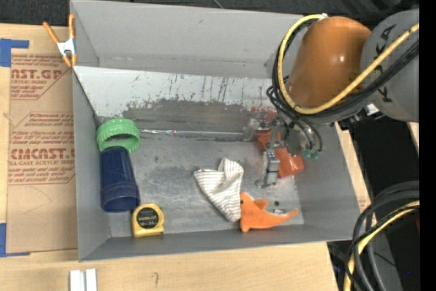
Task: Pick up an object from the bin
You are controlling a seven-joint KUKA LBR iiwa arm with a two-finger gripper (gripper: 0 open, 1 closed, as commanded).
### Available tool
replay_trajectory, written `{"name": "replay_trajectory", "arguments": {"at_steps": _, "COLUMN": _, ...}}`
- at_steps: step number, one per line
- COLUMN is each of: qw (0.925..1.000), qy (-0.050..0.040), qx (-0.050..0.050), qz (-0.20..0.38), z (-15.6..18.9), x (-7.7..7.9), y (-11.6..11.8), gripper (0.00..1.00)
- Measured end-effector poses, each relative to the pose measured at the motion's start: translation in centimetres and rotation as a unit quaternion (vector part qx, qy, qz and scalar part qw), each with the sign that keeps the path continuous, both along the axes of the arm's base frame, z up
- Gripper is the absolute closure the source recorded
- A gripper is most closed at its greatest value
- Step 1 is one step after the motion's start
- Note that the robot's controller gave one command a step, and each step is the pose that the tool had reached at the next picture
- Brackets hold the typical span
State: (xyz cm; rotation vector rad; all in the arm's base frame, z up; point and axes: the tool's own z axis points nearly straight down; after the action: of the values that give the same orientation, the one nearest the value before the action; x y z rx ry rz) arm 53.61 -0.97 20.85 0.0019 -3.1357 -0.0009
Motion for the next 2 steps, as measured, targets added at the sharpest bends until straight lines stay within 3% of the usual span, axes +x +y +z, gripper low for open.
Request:
{"name": "replay_trajectory", "arguments": {"at_steps": 1, "qw": 1.0000, "qy": -0.0040, "qx": 0.000, "qz": 0.000, "z": 0.5, "x": 0.1, "y": 0.0, "gripper": 0.00}}
{"name": "replay_trajectory", "arguments": {"at_steps": 2, "qw": 0.9999, "qy": -0.0057, "qx": -0.001, "qz": 0.014, "z": -7.0, "x": -2.8, "y": -2.7, "gripper": 0.00}}
